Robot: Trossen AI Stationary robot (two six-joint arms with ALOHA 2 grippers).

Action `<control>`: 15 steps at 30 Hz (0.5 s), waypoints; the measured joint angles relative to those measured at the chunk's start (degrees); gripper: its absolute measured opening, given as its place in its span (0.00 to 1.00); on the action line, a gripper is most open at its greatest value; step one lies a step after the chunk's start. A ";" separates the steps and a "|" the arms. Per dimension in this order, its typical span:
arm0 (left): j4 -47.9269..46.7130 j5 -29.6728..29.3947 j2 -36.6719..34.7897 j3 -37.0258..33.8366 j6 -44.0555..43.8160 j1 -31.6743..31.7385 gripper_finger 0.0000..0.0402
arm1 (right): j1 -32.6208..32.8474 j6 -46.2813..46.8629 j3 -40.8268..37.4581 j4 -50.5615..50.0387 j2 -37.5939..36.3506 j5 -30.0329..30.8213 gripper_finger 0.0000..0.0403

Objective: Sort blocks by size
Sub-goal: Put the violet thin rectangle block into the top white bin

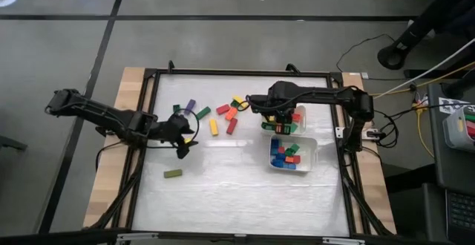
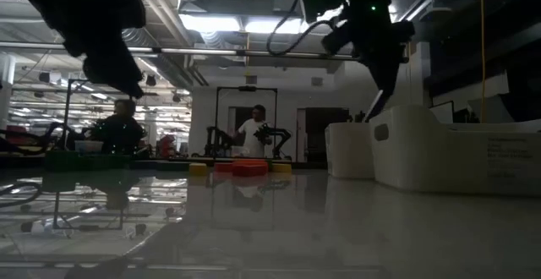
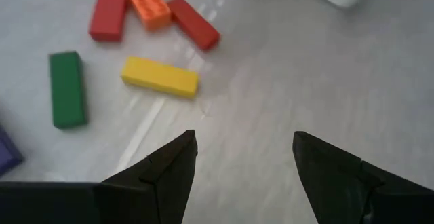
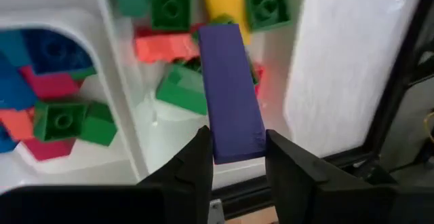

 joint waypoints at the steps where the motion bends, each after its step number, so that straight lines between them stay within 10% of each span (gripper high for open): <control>1: 0.80 0.00 0.40 0.00 0.02 0.89 0.58 | 0.02 0.02 -0.48 0.08 -0.02 -0.36 0.29; 15: 14.12 -0.02 10.55 0.02 5.74 11.07 0.58 | -0.07 3.28 -1.89 0.07 0.15 0.69 0.40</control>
